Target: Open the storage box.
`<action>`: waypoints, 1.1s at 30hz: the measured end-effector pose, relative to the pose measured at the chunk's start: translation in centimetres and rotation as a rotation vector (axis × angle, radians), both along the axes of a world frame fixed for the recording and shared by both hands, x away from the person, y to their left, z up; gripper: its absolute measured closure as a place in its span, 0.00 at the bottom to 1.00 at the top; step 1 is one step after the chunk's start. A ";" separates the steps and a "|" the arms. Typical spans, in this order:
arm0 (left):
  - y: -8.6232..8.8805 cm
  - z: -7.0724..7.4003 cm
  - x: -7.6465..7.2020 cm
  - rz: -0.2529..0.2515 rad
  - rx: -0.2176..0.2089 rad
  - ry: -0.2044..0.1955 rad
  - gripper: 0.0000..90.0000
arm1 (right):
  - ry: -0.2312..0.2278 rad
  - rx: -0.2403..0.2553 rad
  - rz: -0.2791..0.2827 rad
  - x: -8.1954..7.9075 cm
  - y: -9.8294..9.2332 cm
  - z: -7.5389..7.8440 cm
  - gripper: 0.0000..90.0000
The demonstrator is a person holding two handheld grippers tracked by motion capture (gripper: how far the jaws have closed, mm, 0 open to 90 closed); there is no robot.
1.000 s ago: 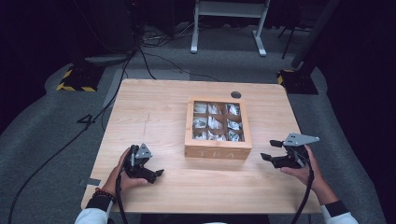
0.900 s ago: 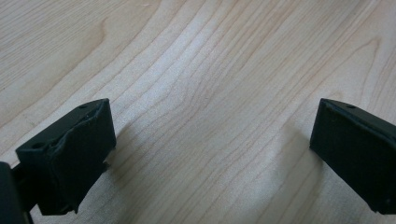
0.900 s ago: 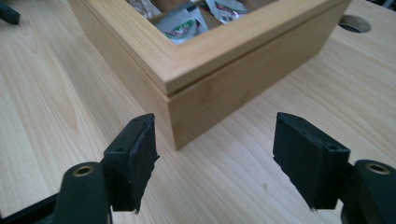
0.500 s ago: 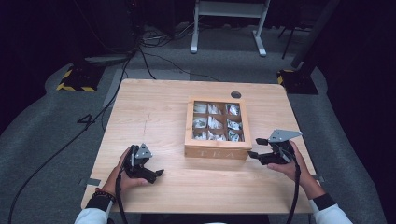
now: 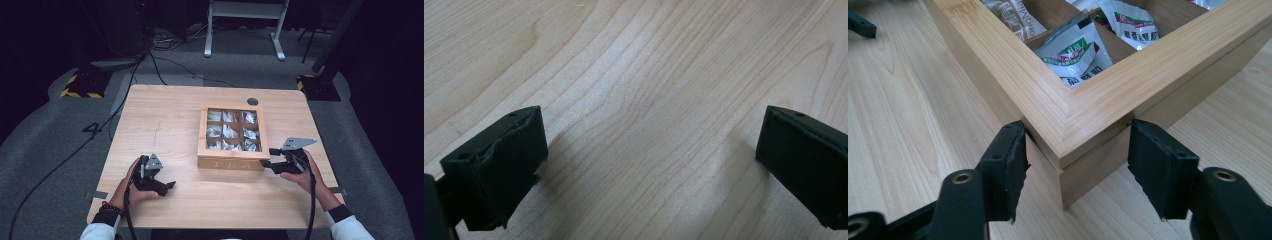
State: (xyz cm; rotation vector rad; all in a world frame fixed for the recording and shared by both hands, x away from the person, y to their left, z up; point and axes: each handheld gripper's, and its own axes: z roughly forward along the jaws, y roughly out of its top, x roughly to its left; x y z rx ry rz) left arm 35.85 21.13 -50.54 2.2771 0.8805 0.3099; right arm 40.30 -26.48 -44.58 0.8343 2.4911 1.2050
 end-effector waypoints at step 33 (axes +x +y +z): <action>-5.0 6.6 2.6 -0.070 -0.079 -0.204 0.25 | -0.068 0.043 -0.042 -0.3 0.1 2.5 0.41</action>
